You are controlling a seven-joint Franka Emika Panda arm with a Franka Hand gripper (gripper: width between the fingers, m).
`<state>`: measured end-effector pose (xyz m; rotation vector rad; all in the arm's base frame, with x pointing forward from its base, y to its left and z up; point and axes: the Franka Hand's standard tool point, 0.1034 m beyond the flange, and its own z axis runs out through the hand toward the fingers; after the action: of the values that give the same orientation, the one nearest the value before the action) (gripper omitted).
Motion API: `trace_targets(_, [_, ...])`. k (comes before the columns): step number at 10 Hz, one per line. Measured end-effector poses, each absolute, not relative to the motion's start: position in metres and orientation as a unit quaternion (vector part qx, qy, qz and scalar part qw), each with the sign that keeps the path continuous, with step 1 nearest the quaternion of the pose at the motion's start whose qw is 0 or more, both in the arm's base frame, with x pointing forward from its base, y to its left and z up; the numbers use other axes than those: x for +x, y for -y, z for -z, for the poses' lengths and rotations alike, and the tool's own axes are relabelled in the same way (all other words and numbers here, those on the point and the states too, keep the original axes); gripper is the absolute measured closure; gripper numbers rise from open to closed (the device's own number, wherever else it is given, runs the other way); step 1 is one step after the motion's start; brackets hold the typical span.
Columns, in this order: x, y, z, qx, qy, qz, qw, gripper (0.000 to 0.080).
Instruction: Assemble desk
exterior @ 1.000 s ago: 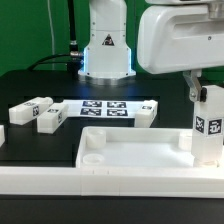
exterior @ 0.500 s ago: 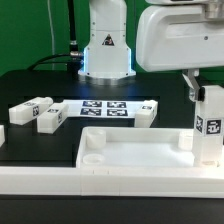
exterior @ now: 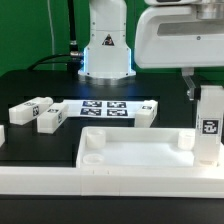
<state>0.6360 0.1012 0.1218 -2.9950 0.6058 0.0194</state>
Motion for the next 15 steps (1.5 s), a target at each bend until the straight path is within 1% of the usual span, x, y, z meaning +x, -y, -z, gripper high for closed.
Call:
trace_targets(1, [0.635, -0.103, -0.122, -0.963, -0.264, -0.008, 0.044, 0.0509])
trace_targets(2, [0.634, -0.102, -0.121, -0.946, -0.319, -0.009, 0.05, 0.0509])
trace_targets(5, [0.635, -0.102, -0.121, -0.898, -0.436, -0.017, 0.061, 0.0509])
trace_targets(6, [0.635, -0.103, -0.121, -0.884, -0.464, -0.02, 0.062, 0.0509])
trace_targets(8, [0.635, -0.103, -0.121, -0.885, -0.461, -0.02, 0.062, 0.0509])
trace_targets(9, [0.635, -0.104, -0.12, -0.894, -0.443, -0.019, 0.062, 0.031])
trace_targets(10, [0.634, -0.11, -0.12, -0.902, -0.427, -0.018, 0.06, 0.0202])
trace_targets(11, [0.633, -0.114, -0.12, -0.917, -0.394, -0.016, 0.061, 0.0166])
trace_targets(15, [0.633, -0.117, -0.12, -0.981, -0.184, -0.002, 0.06, 0.0151])
